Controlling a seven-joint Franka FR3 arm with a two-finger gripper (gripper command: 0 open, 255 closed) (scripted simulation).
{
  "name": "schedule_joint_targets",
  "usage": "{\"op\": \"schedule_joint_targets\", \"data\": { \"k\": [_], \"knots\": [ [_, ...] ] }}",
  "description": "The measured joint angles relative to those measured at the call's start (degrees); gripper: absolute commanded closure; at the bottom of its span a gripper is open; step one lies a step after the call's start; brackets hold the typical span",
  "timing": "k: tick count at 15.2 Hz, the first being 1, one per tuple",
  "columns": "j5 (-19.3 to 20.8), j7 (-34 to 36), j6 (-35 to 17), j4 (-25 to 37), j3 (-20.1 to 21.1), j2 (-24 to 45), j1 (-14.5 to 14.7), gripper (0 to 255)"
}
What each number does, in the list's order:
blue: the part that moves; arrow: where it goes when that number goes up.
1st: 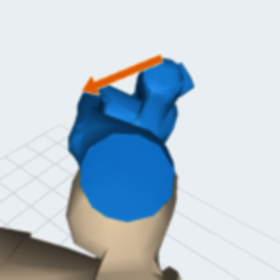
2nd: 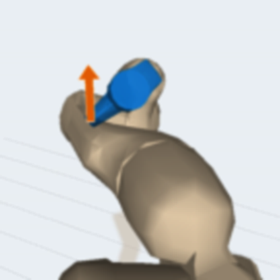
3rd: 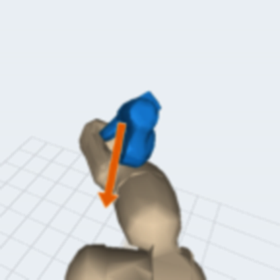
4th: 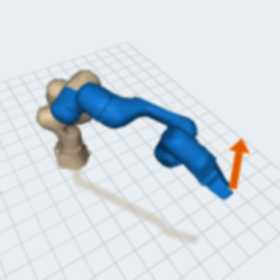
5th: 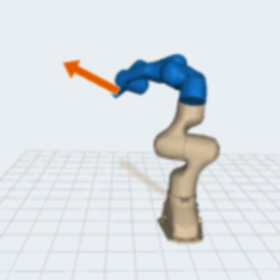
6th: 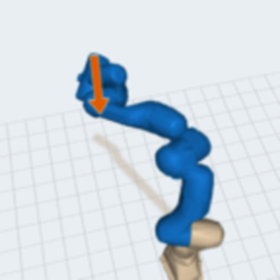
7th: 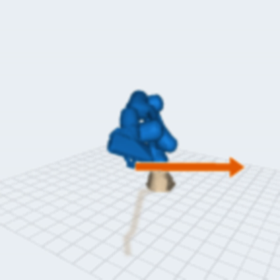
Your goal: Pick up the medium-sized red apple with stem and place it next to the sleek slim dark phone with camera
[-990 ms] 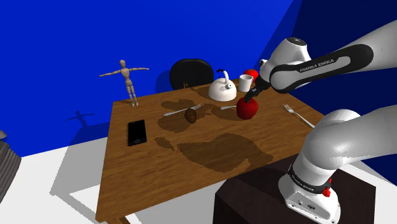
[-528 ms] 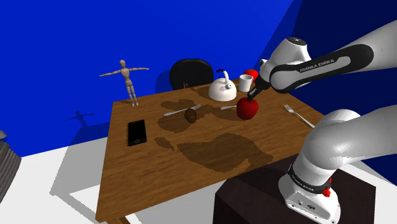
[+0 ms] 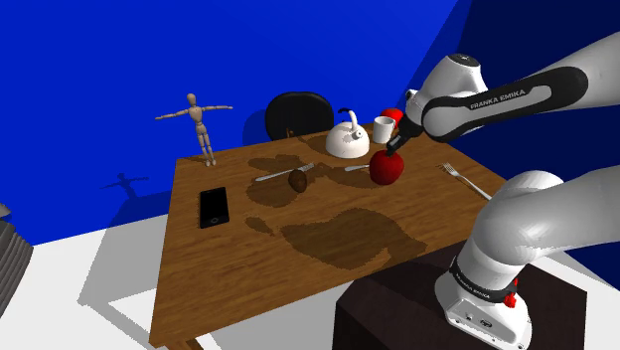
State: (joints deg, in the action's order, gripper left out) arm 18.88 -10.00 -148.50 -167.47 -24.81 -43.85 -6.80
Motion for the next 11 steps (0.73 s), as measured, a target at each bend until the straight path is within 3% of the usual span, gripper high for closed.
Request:
{"op": "schedule_joint_targets", "data": {
  "k": [11],
  "knots": [
    [-2.16,0.06,11.41,5.92,2.5,-5.64,0.82,255]
  ]
}}
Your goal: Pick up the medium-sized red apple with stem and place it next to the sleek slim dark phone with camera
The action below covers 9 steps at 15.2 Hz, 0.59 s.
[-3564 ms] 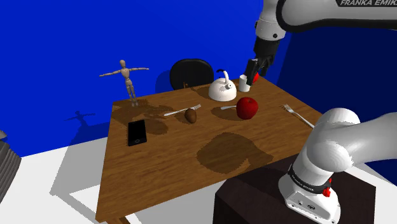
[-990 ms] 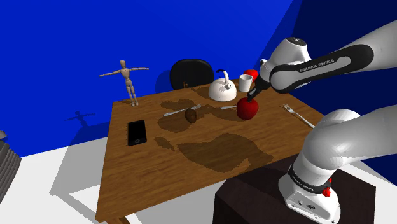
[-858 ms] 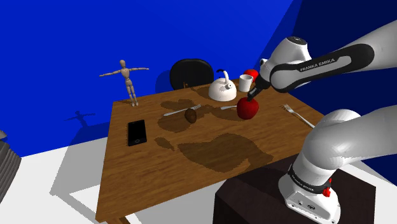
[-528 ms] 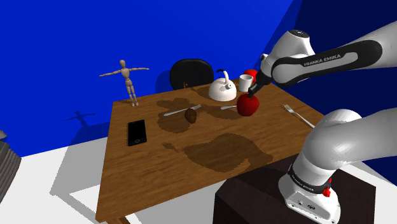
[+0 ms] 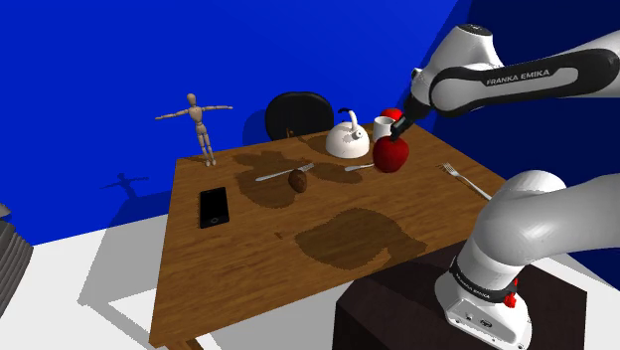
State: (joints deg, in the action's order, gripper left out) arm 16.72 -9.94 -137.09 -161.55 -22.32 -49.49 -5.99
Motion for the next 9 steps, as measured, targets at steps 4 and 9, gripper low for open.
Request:
{"op": "schedule_joint_targets", "data": {
  "k": [4,9],
  "knots": [
    [-0.76,-0.07,3.49,2.66,0.71,-0.88,0.43,255],
    [-1.64,-0.09,7.42,5.99,1.56,-1.54,0.97,255]
  ]
}}
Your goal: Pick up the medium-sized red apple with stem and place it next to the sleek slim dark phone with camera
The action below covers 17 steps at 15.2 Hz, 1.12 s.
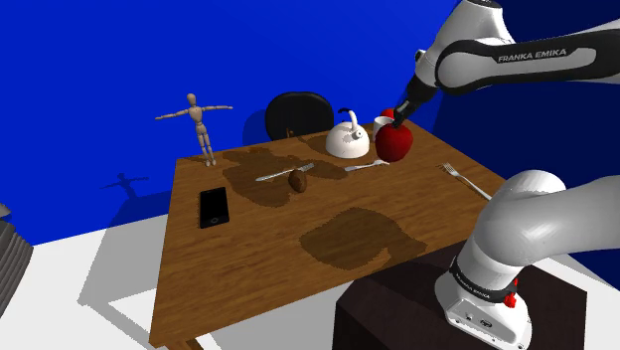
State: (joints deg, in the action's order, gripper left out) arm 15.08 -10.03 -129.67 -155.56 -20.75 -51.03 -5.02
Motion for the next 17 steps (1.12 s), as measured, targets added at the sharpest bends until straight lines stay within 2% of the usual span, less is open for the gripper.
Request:
{"op": "schedule_joint_targets", "data": {
  "k": [15,17],
  "knots": [
    [-2.54,0.19,11.51,11.61,2.71,0.06,1.63,255],
    [-2.89,0.8,11.82,12.38,3.36,0.58,1.97,255]
  ]
}}
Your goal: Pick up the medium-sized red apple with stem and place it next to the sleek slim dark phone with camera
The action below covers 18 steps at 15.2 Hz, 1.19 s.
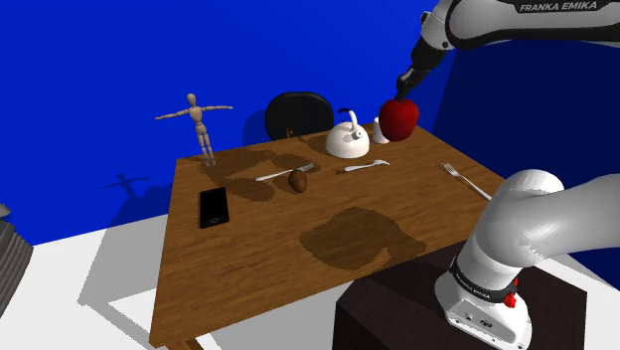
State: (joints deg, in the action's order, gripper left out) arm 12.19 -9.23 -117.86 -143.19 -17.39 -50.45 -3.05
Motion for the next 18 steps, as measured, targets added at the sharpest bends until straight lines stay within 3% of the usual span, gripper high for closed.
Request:
{"op": "schedule_joint_targets", "data": {
  "k": [10,18],
  "knots": [
    [-3.69,11.07,-5.55,6.1,9.17,12.83,4.83,255],
    [-4.62,19.61,-7.68,16.09,15.9,25.83,7.33,255]
  ]
}}
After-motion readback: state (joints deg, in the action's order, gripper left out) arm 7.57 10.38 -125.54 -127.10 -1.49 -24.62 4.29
